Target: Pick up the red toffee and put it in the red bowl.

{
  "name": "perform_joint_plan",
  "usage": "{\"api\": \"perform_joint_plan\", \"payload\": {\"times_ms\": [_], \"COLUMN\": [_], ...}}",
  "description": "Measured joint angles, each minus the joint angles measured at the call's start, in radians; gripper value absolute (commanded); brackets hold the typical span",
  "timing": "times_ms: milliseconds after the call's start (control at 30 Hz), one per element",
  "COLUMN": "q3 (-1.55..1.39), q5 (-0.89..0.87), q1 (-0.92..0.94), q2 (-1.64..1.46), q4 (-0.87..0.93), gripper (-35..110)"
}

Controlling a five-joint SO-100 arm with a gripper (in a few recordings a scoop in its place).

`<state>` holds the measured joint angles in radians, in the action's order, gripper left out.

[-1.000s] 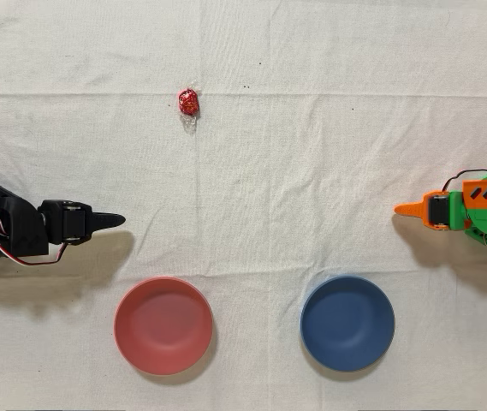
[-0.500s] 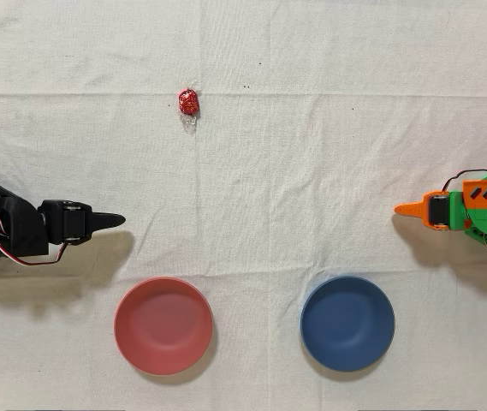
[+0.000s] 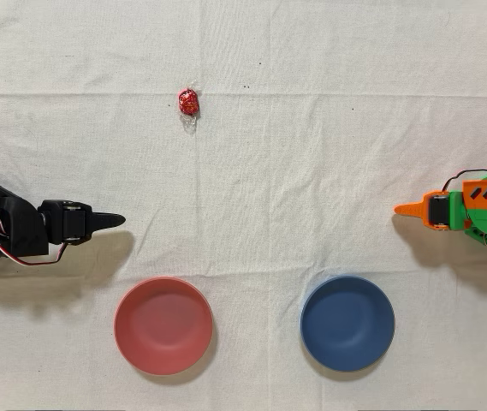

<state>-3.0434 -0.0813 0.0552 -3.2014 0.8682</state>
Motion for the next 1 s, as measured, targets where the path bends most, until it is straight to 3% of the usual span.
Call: {"api": "perform_joint_plan", "payload": {"times_ms": [133, 333, 533, 1000], "q3": [0.0, 0.026, 0.146, 0.62], "q5": [-0.046, 0.152, 0.213, 0.262], "q1": [0.0, 0.017, 0.028, -0.218], "q2": [0.0, 0.074, 0.206, 0.525], "q4": [-0.002, -0.031, -0.04, 0.086], "gripper": [1, 1, 1, 1]}}
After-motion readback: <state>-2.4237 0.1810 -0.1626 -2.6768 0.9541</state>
